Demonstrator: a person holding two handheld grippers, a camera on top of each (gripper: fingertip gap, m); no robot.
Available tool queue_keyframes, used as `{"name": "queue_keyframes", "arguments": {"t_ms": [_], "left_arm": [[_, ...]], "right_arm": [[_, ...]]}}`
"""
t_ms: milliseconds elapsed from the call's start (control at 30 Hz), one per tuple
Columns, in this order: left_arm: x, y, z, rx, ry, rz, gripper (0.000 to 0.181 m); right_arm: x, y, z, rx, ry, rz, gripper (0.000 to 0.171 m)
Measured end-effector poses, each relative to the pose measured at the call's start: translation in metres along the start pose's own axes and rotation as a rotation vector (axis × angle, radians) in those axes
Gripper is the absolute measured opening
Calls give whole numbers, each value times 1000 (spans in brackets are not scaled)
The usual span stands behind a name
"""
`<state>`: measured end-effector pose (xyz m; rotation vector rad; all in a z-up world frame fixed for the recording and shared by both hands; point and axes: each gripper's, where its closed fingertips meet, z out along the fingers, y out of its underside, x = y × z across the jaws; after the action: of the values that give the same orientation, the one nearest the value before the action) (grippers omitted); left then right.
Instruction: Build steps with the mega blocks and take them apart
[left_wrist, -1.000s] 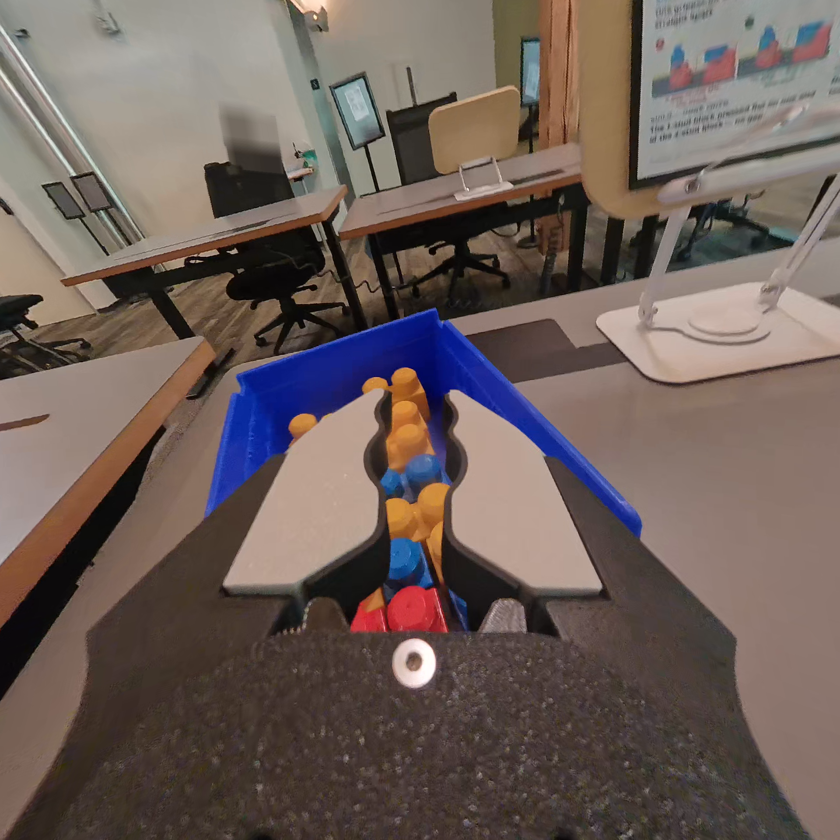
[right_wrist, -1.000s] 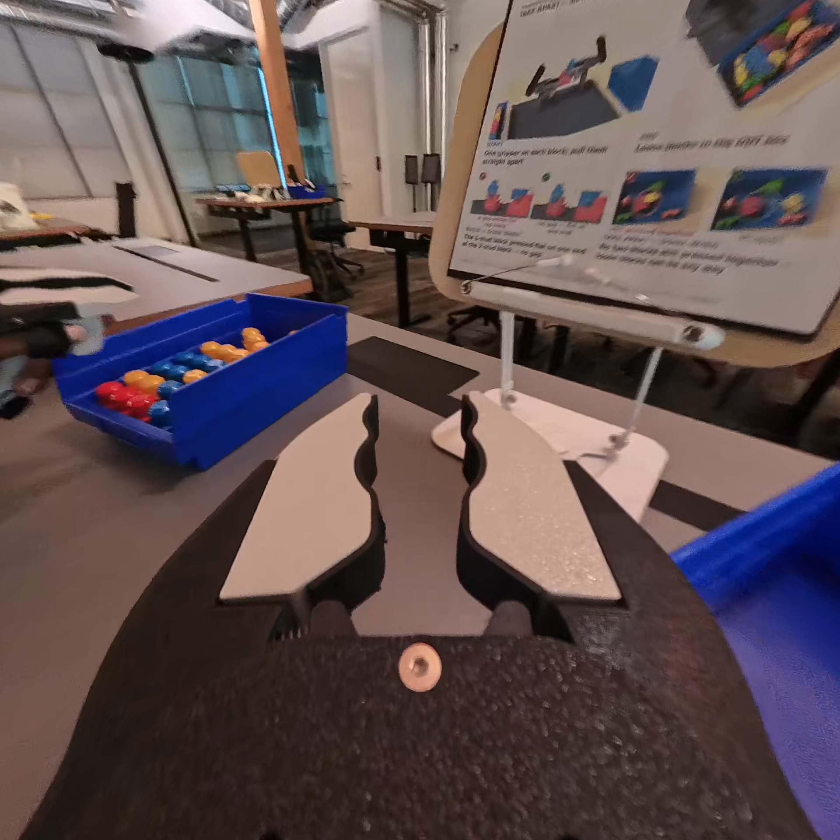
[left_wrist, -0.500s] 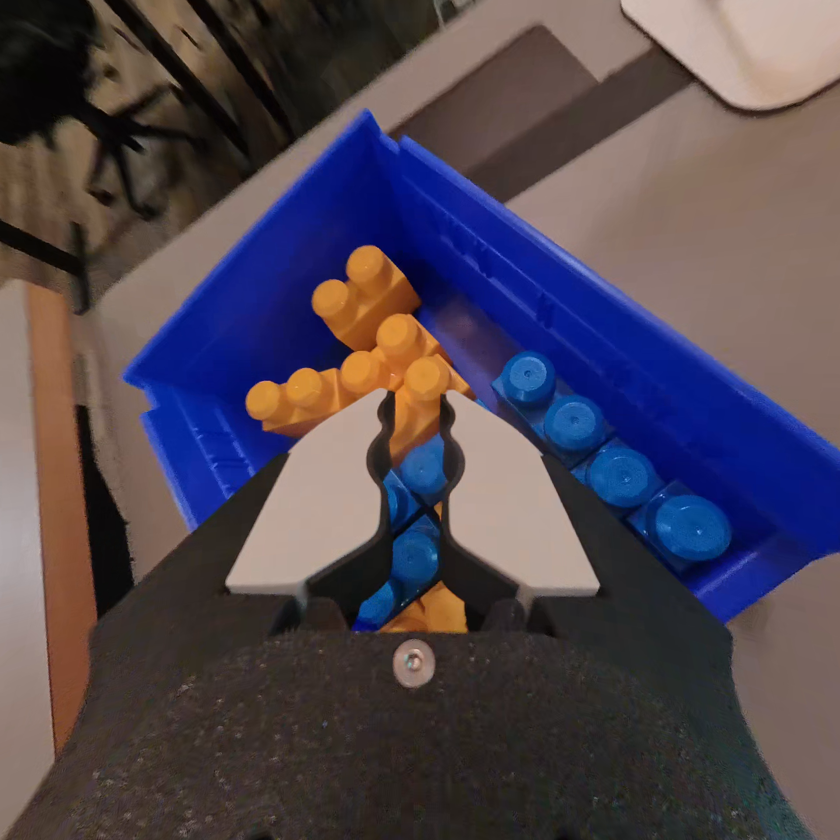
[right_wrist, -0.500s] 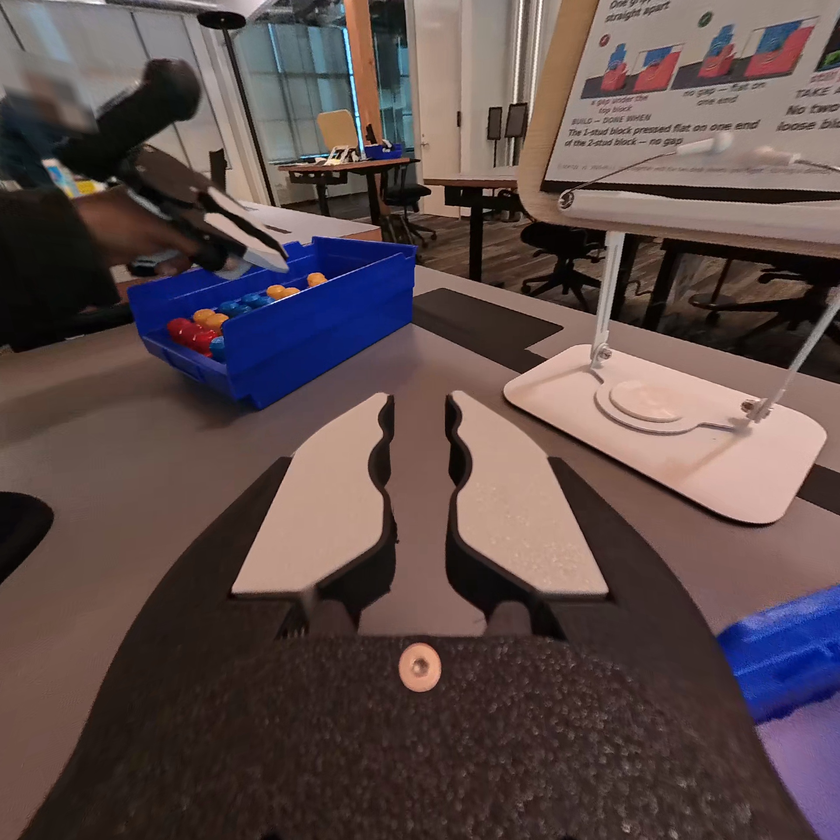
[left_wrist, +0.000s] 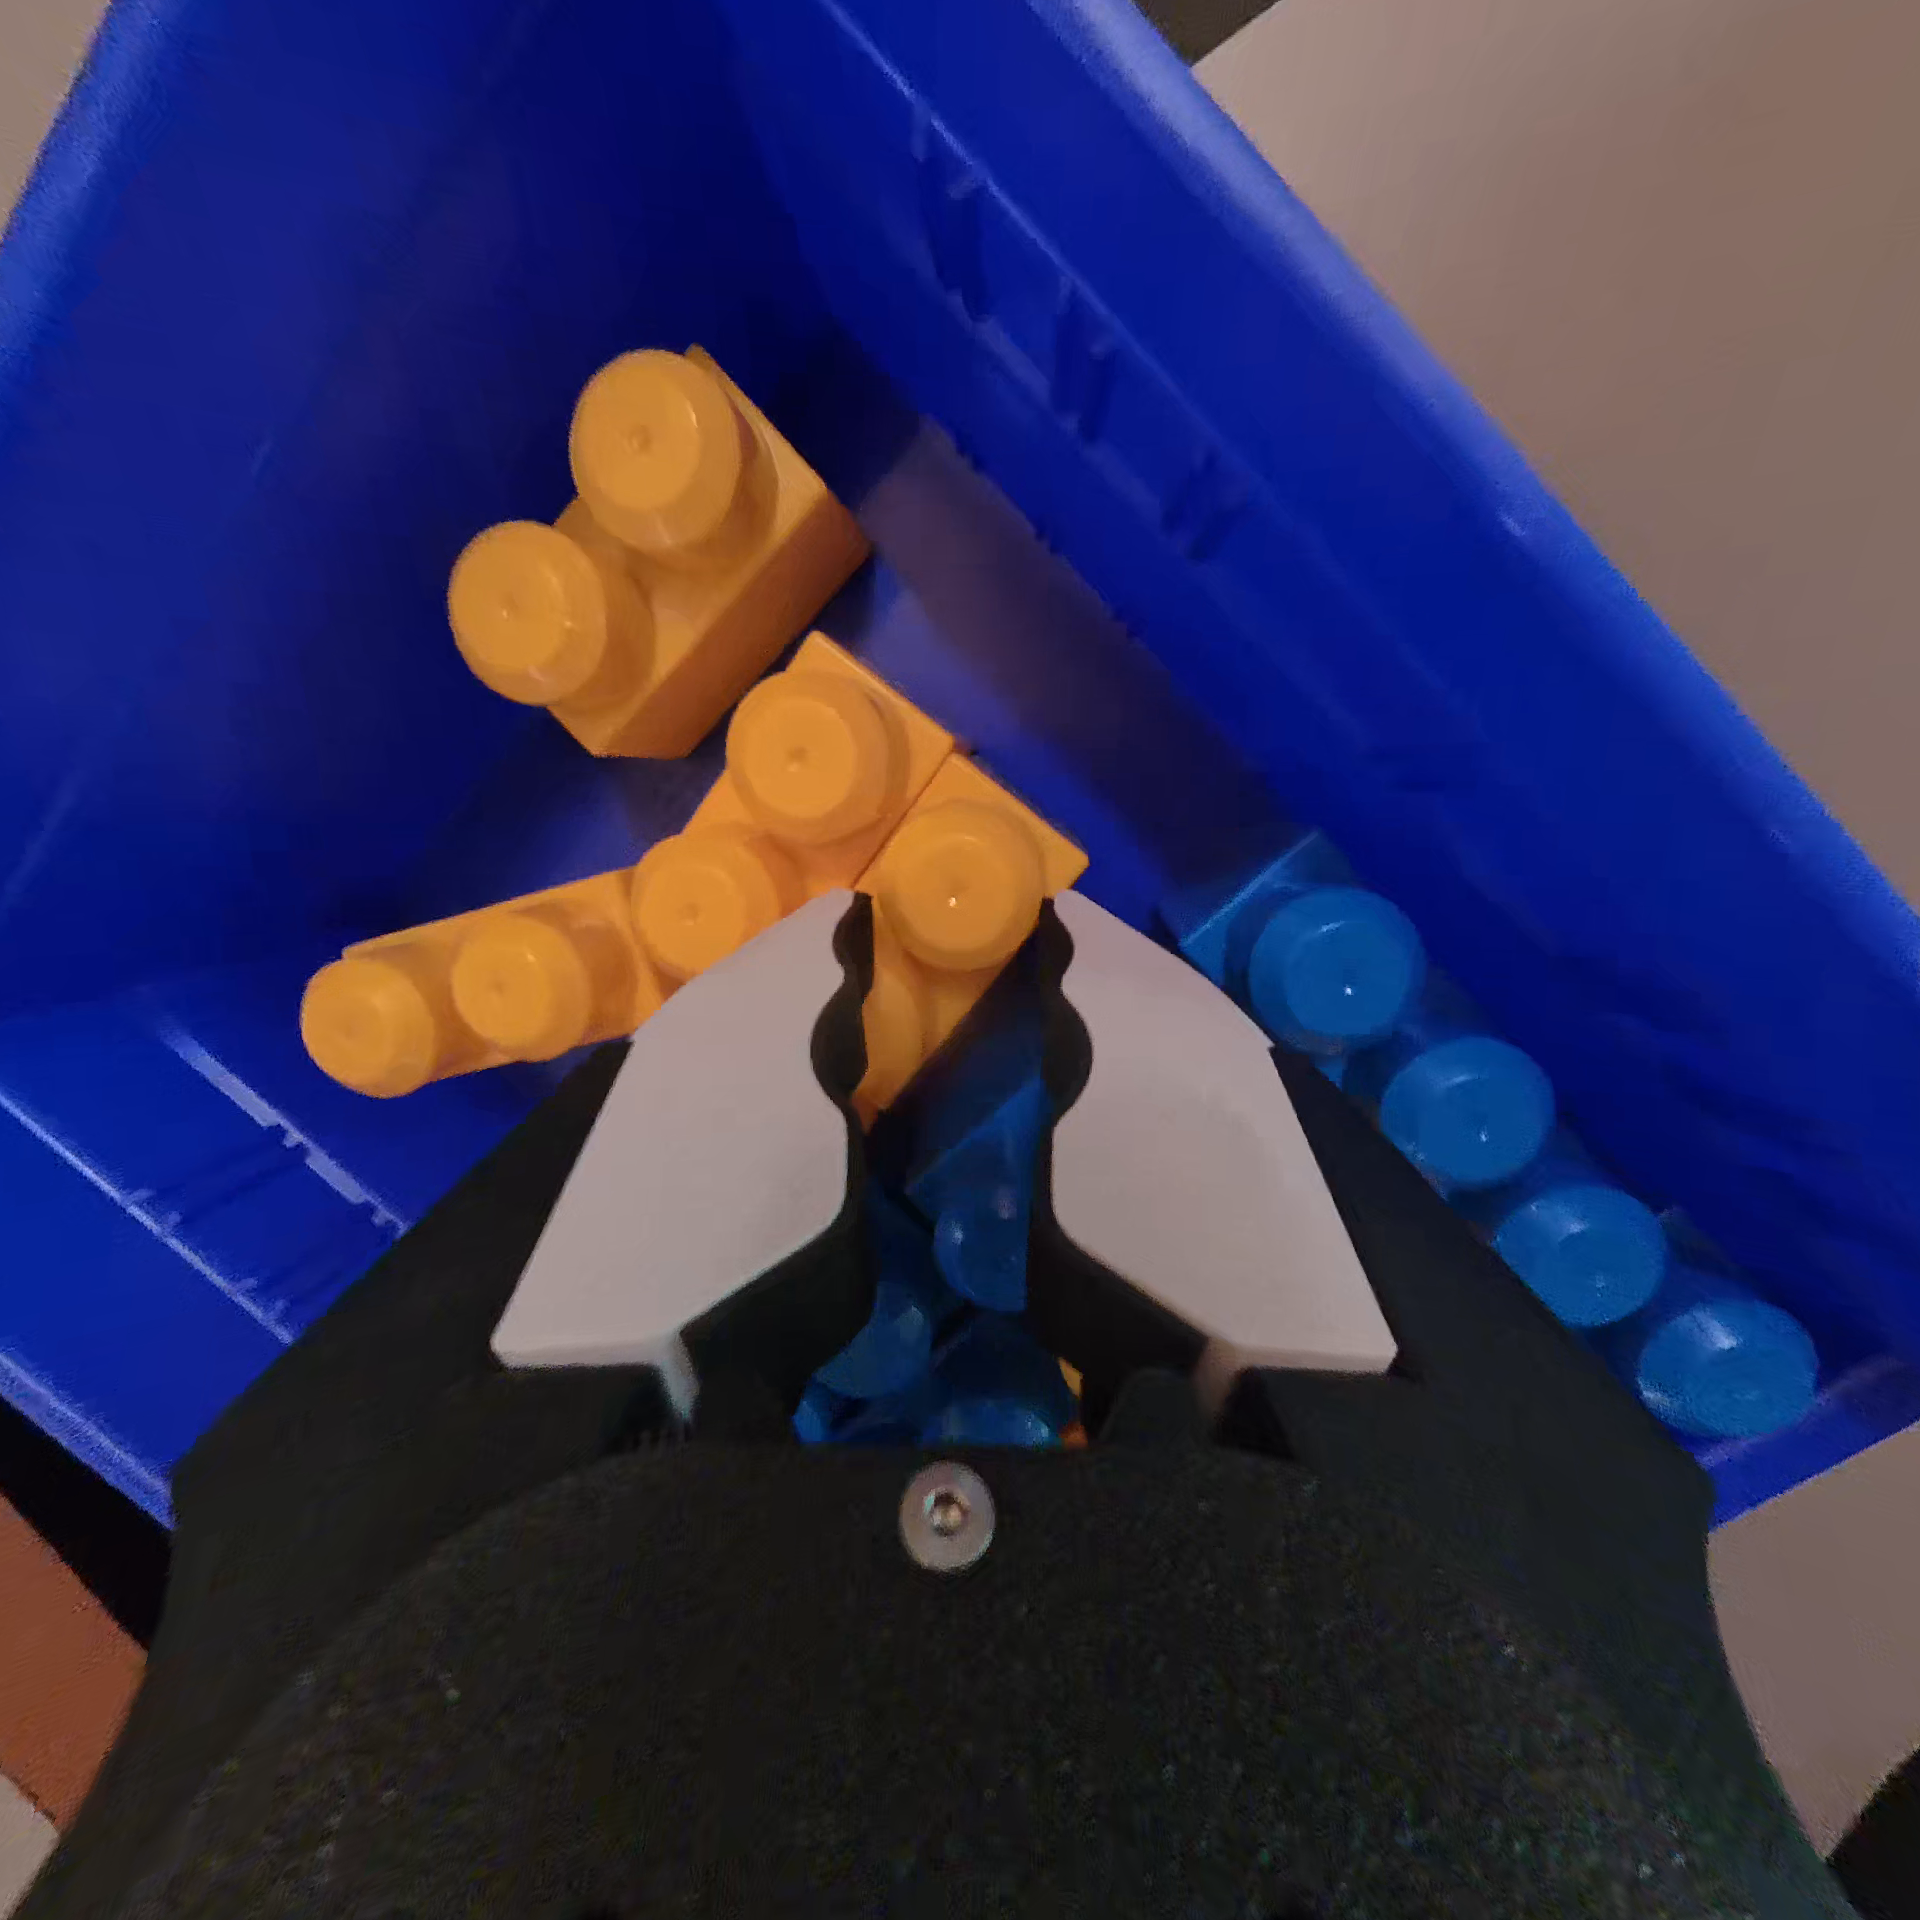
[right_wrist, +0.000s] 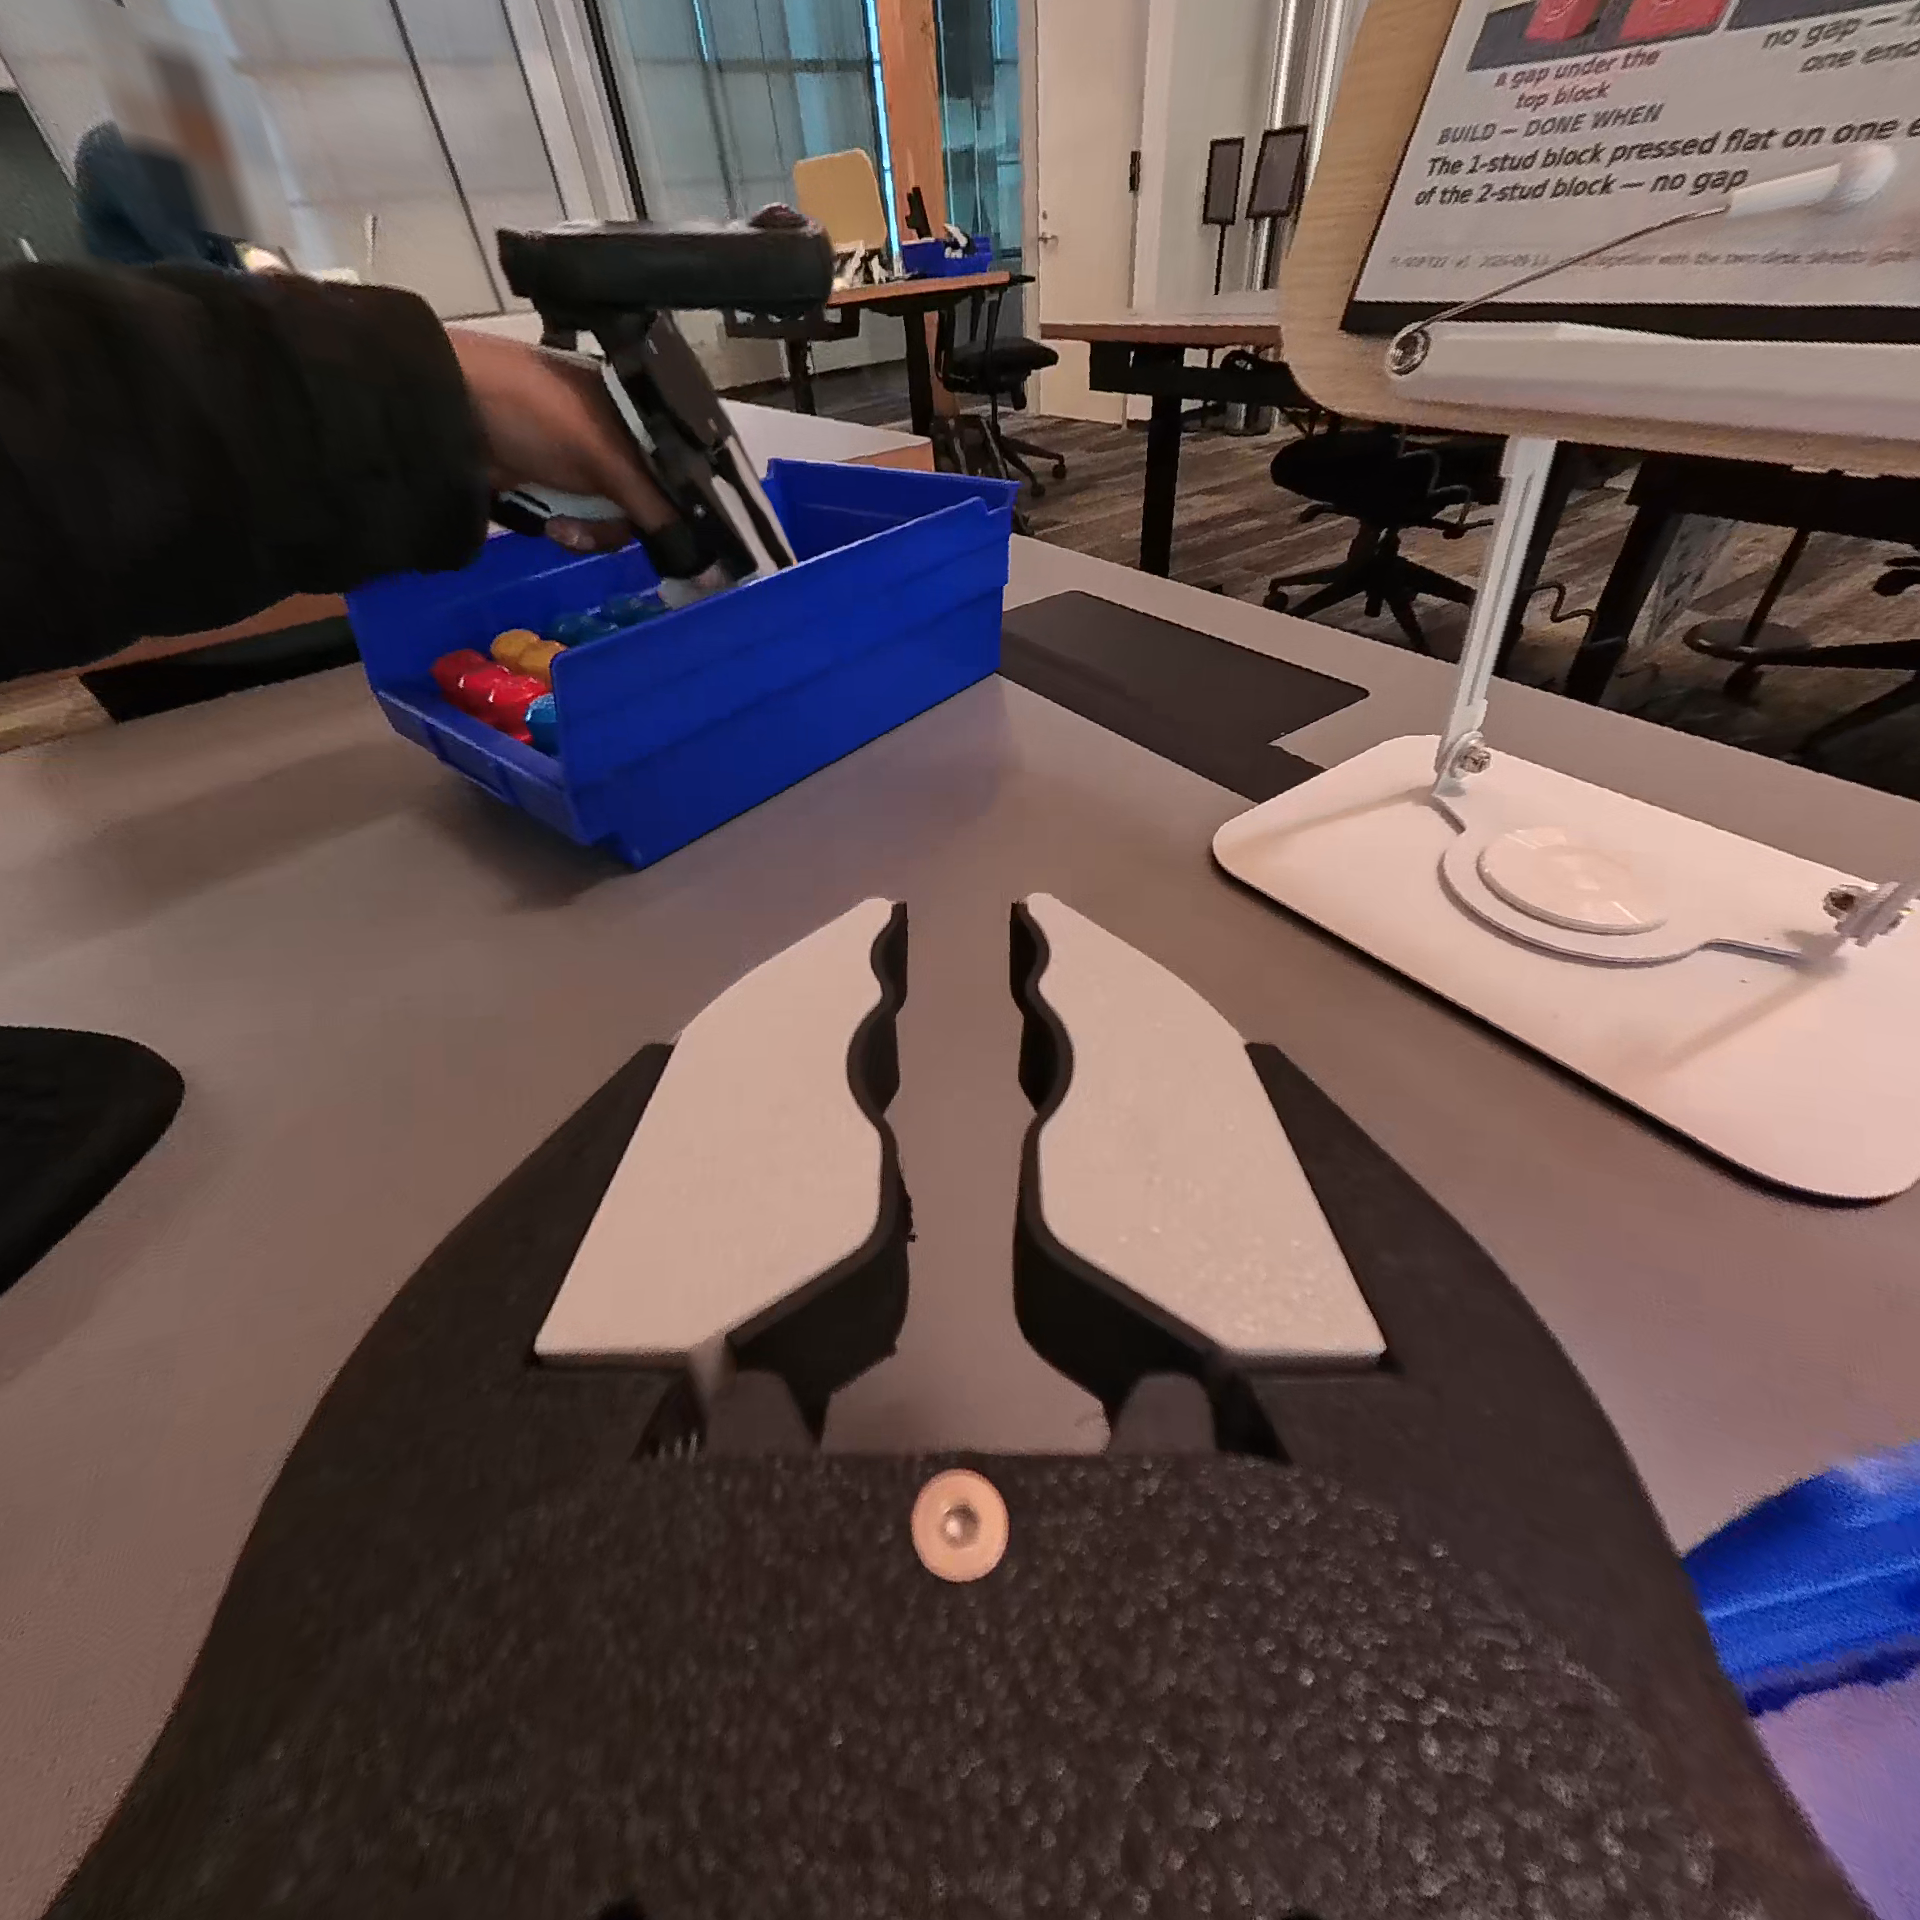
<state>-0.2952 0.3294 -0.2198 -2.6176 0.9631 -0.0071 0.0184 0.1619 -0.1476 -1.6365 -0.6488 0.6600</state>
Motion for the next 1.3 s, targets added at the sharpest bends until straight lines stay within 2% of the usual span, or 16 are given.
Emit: {"name": "queue_keyframes", "arguments": {"t_ms": [333,467,567,733,867,967,1100,1300], "left_arm": [[3,-10,-5,-18,-74,142,28],[5,-20,-31,84,-91,142,28],[17,-38,-70,256,-83,134,28],[86,-67,-138,569,20,193,28],[169,-69,-162,693,173,276,28],[228,-60,-154,695,247,354,28],[288,-45,-125,639,319,420,28],[332,-30,-89,562,361,500,28]], "right_arm": [[-2,9,0,-42,3,-51,17],[-2,9,-1,-42,8,-67,17],[-2,5,-3,-24,18,-77,17],[-2,-2,-7,10,45,-124,23],[-7,-10,-11,17,70,-231,39],[-17,-13,-11,-2,57,-318,48],[-39,-1,-5,-78,-10,-417,61],[-64,38,8,-237,-104,-511,65]]}}
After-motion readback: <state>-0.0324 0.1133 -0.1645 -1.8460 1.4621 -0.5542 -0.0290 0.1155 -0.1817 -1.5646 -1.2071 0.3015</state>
